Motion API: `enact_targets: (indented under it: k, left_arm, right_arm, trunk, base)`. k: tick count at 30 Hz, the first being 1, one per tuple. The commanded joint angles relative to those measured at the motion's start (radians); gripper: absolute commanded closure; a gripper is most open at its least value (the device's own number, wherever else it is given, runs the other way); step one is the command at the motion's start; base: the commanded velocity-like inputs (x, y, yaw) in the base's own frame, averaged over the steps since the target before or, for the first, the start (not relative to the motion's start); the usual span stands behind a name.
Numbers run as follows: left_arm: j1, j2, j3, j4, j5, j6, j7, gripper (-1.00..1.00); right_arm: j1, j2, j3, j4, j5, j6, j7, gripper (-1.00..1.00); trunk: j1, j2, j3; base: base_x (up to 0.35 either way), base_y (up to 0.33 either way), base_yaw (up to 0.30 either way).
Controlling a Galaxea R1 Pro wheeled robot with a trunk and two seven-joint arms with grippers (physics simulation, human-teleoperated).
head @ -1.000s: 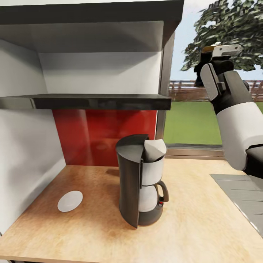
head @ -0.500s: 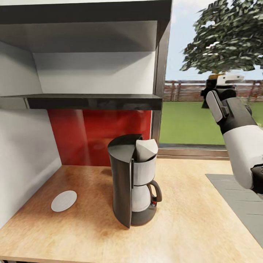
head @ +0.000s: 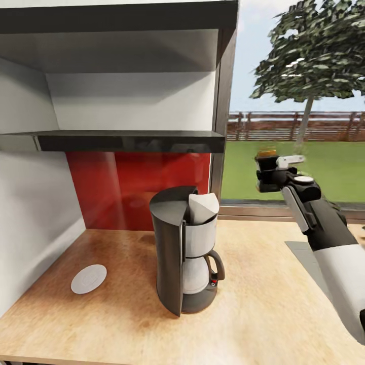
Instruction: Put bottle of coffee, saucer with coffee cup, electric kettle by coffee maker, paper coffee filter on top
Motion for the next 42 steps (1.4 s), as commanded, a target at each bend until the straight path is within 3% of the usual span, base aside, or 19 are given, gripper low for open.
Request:
enact_targets:
  k: [1, 4, 5, 8, 11, 18, 26, 30, 42]
  left_arm:
    - [-0.001, 0.000, 0.002, 0.001, -0.010, 0.000, 0.003, -1.00]
    - [-0.001, -0.001, 0.002, 0.000, -0.010, 0.000, 0.003, -1.00]
    - [-0.001, -0.002, 0.002, -0.001, -0.010, 0.000, 0.003, -1.00]
    - [-0.001, -0.002, 0.002, -0.001, -0.010, 0.000, 0.003, -1.00]
    - [-0.001, -0.002, 0.002, -0.001, -0.010, 0.000, 0.003, -1.00]
    - [-0.001, -0.007, 0.002, -0.001, -0.010, 0.000, 0.003, -1.00]
    - [-0.001, -0.009, 0.002, -0.001, -0.010, 0.000, 0.003, -1.00]
    - [-0.001, -0.012, 0.003, -0.006, -0.010, 0.000, 0.003, -1.00]
    - [-0.004, -0.014, 0.003, -0.008, -0.010, 0.000, 0.004, -1.00]
  right_arm:
    - [0.029, -0.010, -0.011, -0.020, -0.011, 0.002, 0.015, 1.00]
    - [0.137, -0.023, -0.131, -0.083, -0.011, -0.004, 0.121, 1.00]
    - [0.193, -0.025, -0.205, -0.108, -0.009, -0.006, 0.192, 1.00]
    - [0.256, -0.027, -0.286, -0.128, -0.007, -0.008, 0.320, 1.00]
    - [0.322, -0.027, -0.337, -0.134, 0.000, -0.010, 0.422, 1.00]
    - [0.348, -0.026, -0.345, -0.135, 0.041, -0.017, 0.438, 1.00]
    - [0.351, -0.021, -0.345, -0.132, 0.046, -0.021, 0.438, 1.00]
    - [0.364, -0.014, -0.343, -0.127, 0.053, -0.088, 0.438, 1.00]
    - [0.368, -0.013, -0.342, -0.140, 0.053, -0.103, 0.438, 1.00]
  trunk:
    - [0.001, -0.001, -0.001]
    - [0.001, -0.001, -0.001]
    - [0.001, -0.001, -0.001]
    - [0.001, -0.001, -0.001]
    - [0.001, -0.001, -0.001]
    - [0.001, -0.001, -0.001]
    - [0.001, -0.001, -0.001]
    - [0.001, -0.001, -0.001]
    - [0.001, -0.001, -0.001]
  base:
    - [0.000, 0.000, 0.000]
    - [0.000, 0.000, 0.000]
    - [0.000, 0.000, 0.000]
    - [0.000, 0.000, 0.000]
    - [0.000, 0.000, 0.000]
    - [0.000, 0.000, 0.000]
    - [0.000, 0.000, 0.018]
    - [0.000, -0.007, 0.163]
    - [0.000, -0.237, 0.014]
